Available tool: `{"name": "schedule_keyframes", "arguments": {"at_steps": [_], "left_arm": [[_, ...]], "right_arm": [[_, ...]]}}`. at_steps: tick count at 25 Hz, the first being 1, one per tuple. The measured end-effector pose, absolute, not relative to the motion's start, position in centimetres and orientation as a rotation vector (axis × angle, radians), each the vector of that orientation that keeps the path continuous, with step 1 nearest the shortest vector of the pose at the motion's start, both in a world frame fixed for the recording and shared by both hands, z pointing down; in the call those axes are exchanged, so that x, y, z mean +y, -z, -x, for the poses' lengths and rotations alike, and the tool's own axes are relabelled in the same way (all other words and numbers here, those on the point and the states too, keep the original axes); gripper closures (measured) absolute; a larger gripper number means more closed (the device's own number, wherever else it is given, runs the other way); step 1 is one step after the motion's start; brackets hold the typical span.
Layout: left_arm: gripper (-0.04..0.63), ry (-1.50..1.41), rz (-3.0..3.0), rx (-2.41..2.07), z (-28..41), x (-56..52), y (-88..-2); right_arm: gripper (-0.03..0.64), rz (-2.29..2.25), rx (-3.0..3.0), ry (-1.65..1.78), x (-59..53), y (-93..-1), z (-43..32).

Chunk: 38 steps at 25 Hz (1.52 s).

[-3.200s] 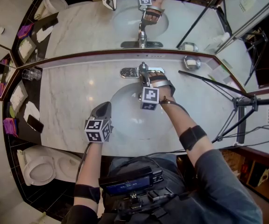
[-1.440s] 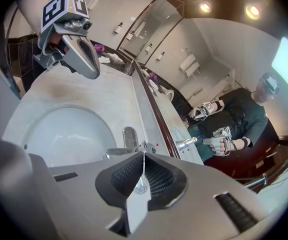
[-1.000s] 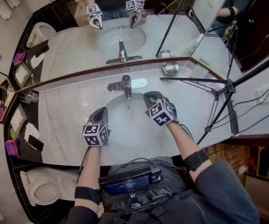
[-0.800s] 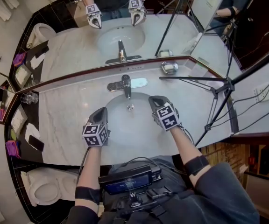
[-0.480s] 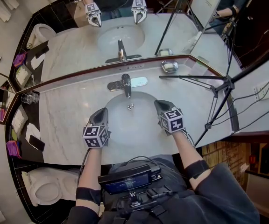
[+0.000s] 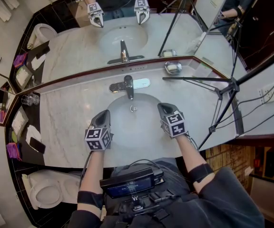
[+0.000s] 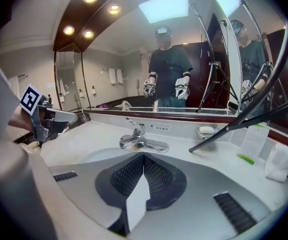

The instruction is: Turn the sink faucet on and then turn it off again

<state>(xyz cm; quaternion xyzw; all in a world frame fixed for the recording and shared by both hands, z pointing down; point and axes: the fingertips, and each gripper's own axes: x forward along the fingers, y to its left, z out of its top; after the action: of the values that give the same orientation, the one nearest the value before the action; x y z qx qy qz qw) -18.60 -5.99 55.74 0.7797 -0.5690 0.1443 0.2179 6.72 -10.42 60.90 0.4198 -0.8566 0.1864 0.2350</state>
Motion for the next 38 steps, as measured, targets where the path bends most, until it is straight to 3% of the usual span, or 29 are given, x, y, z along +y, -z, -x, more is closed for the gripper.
{"name": "schedule_keyframes", "arguments": {"at_steps": [6,9,21,36,38], "left_arm": [[0.595,-0.404,-2.153,-1.58,18.7,-6.1,-56.0],[0.595,-0.405,-2.148,-1.583,18.9,-6.2,-56.1],[0.595,-0.405,-2.104,-1.619,20.5,-6.2,-56.5],[0.595,-0.409,-2.026,-1.657,23.0,-5.0,-58.2],[0.595,-0.408,-2.023,-1.654,23.0,-4.9,-58.4]], "right_arm": [[0.585,-1.047,-2.287,-0.199,-12.9,-59.6,-4.4],[0.515,-0.953,-2.268,-0.048,-14.5,-59.7,-2.3],[0.408,-0.596,-2.045,0.62,-19.5,-59.8,6.7],[0.411,-0.355,-1.87,0.776,-20.5,-64.3,10.7],[0.439,-0.353,-1.864,0.766,-20.4,-64.2,10.6]]}}
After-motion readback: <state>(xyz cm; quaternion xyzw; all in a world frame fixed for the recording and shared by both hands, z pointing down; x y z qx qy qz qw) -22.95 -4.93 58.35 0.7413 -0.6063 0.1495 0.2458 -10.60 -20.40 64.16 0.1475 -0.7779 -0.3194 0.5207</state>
